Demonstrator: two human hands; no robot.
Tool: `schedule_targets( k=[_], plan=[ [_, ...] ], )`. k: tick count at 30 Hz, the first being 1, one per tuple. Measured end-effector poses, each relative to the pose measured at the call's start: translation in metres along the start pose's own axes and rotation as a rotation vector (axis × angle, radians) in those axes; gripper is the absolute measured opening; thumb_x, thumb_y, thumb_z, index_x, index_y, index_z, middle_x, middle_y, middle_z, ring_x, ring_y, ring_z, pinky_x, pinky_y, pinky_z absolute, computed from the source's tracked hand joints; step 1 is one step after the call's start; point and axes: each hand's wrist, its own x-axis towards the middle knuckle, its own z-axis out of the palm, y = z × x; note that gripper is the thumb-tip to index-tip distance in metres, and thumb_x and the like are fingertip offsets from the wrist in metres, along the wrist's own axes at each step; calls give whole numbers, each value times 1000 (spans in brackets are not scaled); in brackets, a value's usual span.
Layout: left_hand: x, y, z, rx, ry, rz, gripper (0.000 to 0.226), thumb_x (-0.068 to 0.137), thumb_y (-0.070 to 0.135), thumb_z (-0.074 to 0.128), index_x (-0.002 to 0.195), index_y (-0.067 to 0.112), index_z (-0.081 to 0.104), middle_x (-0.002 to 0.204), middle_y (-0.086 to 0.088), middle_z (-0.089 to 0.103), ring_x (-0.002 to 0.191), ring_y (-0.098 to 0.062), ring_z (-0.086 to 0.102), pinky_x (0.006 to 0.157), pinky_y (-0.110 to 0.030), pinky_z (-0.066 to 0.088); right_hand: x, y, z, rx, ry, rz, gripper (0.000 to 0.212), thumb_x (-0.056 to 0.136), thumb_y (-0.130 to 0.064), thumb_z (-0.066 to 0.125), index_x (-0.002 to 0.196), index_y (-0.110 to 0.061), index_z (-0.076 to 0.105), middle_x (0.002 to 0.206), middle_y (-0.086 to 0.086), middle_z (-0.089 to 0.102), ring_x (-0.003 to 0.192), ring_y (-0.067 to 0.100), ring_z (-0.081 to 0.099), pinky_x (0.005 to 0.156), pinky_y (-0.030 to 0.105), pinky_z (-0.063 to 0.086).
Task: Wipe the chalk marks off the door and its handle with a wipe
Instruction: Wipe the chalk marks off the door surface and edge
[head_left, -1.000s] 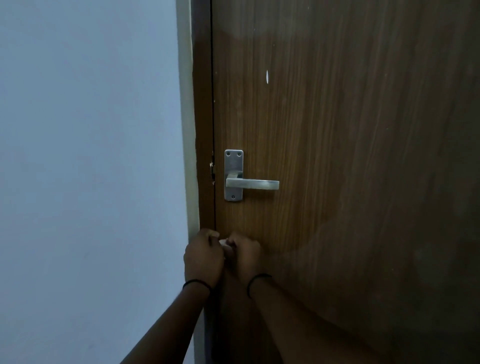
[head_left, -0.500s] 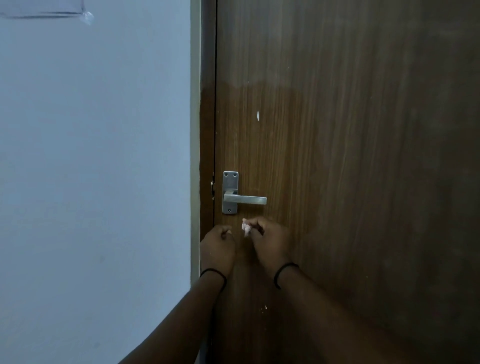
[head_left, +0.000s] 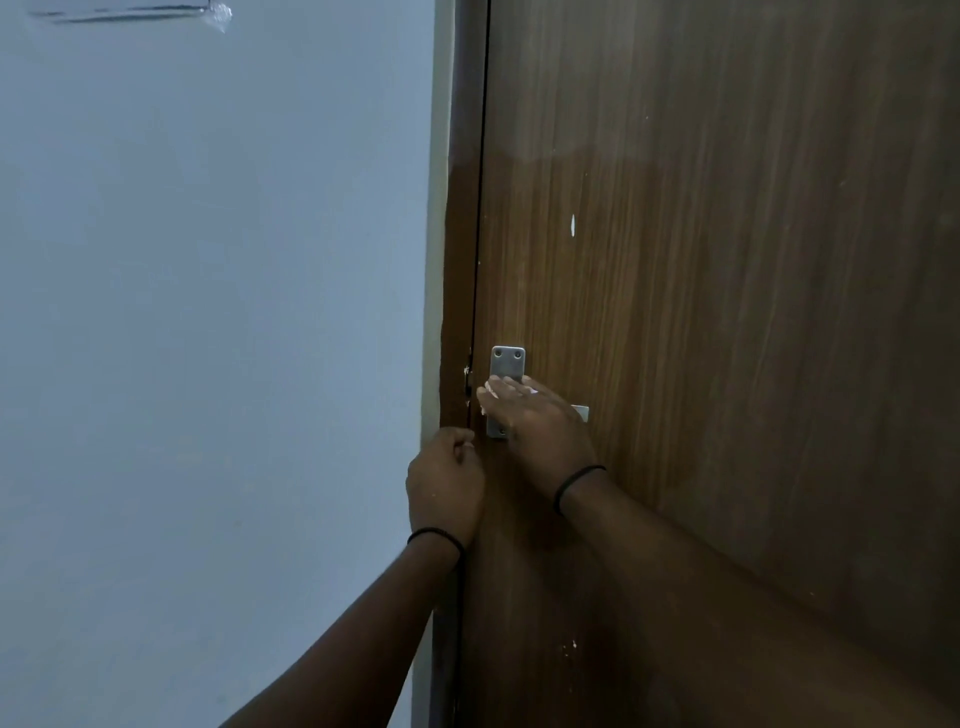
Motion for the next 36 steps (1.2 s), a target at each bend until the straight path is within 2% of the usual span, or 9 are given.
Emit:
schedule_targets(
  k=[5, 10, 14, 17, 21, 24, 28, 32, 36],
  plan=[
    [2, 3, 18, 1, -14, 29, 18, 97, 14, 51, 101, 18, 68, 92, 4, 68, 81, -7, 59, 69, -14, 43, -15, 19, -7, 44, 32, -91, 42, 94, -2, 56, 135, -12, 58, 141, 12, 57, 133, 27, 53, 115, 44, 35],
    [-4, 2, 16, -24, -20, 6, 18, 98, 16, 51, 104, 16, 68, 92, -1, 70, 88, -18, 66, 79, -32, 57, -36, 41, -32, 61, 101, -80, 31, 91, -1, 62, 119, -12, 70, 134, 9, 63, 124, 25, 61, 108, 47, 46],
    [-7, 6, 5, -43, -19, -41, 19, 99, 17, 51, 108, 14, 68, 96, -5, 72, 90, -22, 68, 85, -42, 59, -60, 65, -51, 63, 114, 10, 25, 90, 1, 65, 112, -8, 73, 124, 13, 68, 117, 30, 64, 104, 40, 42],
    [-7, 11, -1, -42, -18, -53, 19, 98, 18, 51, 105, 16, 68, 94, -4, 72, 88, -21, 68, 83, -42, 59, -80, 85, -61, 160, 114, 203, 22, 101, -14, 53, 96, -9, 74, 112, 11, 72, 112, 25, 65, 106, 39, 46],
    [-3, 14, 0, -34, -26, -19, 15, 97, 17, 51, 96, 24, 64, 90, -1, 71, 84, -18, 67, 75, -29, 56, -76, 74, -63, 201, 268, 208, 16, 88, 3, 68, 101, -6, 74, 107, 10, 74, 102, 23, 71, 95, 26, 50],
    [1, 12, 7, -16, -23, -3, 15, 97, 16, 52, 99, 20, 66, 92, 0, 71, 84, -14, 65, 66, -15, 46, -41, 46, -55, 199, 204, 114, 21, 90, 2, 63, 107, -7, 72, 115, 12, 71, 109, 25, 66, 96, 40, 54],
    [7, 10, 12, 20, 23, 13, 19, 97, 11, 52, 108, 14, 68, 104, -2, 70, 86, -6, 54, 64, -4, 28, 12, 8, -36, 185, 82, 116, 21, 92, -1, 59, 108, -6, 71, 111, 14, 67, 101, 27, 62, 86, 36, 52],
    [14, 9, 13, 3, 43, 12, 25, 99, 11, 50, 119, 14, 64, 118, -4, 68, 106, -19, 63, 83, -13, 43, 55, 0, -24, 167, -153, 389, 22, 98, -11, 56, 117, -8, 66, 117, 11, 66, 107, 21, 62, 91, 32, 52],
    [20, 11, 15, -28, 62, 16, 29, 101, 11, 47, 125, 14, 62, 124, -5, 67, 114, -20, 61, 89, -21, 45, 64, 0, -22, 133, -247, 423, 24, 96, -8, 59, 118, -7, 68, 126, 11, 64, 117, 23, 59, 99, 35, 51]
  ],
)
